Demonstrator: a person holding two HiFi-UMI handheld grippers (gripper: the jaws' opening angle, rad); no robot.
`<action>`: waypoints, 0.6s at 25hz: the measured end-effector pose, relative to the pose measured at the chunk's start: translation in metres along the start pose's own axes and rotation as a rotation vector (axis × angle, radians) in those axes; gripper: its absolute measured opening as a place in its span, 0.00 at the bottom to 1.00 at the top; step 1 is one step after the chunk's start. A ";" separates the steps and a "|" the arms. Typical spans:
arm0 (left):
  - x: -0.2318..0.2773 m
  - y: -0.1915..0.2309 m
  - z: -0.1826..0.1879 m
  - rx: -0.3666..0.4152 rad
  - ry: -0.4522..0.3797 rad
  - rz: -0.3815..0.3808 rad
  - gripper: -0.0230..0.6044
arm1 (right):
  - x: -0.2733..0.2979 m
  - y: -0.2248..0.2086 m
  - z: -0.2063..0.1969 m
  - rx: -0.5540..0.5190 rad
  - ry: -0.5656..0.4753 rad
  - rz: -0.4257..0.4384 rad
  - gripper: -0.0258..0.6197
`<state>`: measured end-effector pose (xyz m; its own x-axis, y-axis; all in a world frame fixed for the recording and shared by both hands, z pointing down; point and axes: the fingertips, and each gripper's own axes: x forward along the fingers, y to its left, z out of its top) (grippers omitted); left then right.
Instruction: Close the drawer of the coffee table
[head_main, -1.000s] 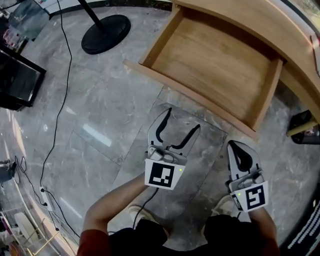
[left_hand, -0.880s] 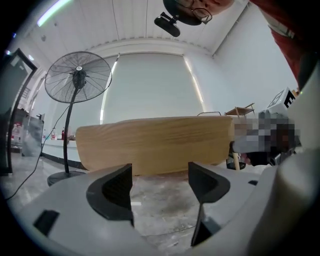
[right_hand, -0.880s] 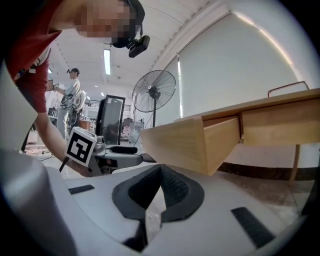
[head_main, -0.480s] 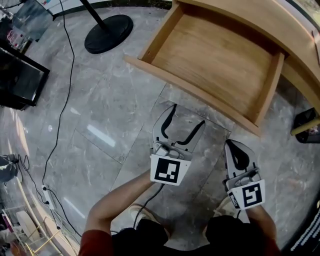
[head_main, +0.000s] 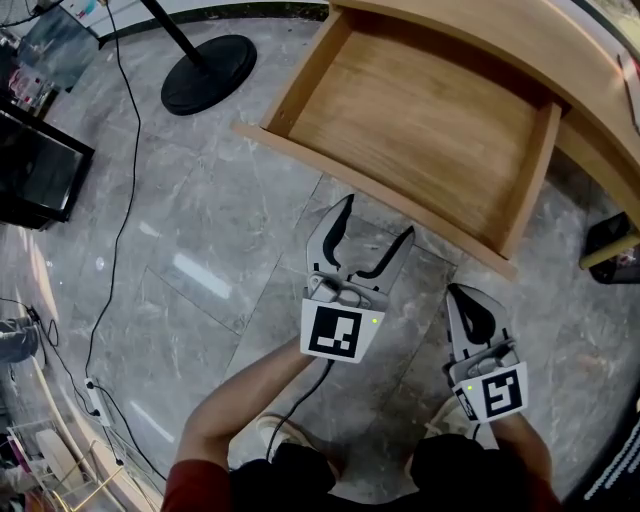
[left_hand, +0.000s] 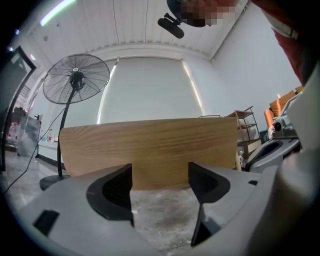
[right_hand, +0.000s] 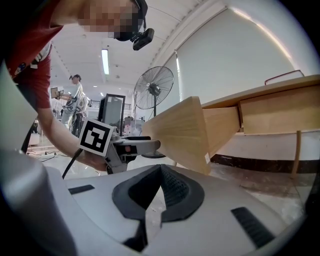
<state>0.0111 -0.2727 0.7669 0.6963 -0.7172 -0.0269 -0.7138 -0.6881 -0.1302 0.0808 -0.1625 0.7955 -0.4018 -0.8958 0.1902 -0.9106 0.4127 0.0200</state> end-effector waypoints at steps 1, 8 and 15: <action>0.002 0.001 0.001 -0.002 -0.007 0.001 0.58 | 0.000 0.000 -0.001 0.000 0.001 0.002 0.04; 0.006 0.002 0.004 -0.042 -0.029 -0.003 0.58 | 0.001 -0.003 -0.005 0.004 0.003 0.003 0.04; 0.009 0.001 0.006 -0.013 0.004 -0.025 0.58 | 0.004 -0.004 -0.010 0.005 0.006 0.009 0.04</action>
<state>0.0177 -0.2792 0.7602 0.7136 -0.7003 -0.0197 -0.6972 -0.7070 -0.1184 0.0838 -0.1662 0.8061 -0.4092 -0.8910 0.1965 -0.9075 0.4197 0.0133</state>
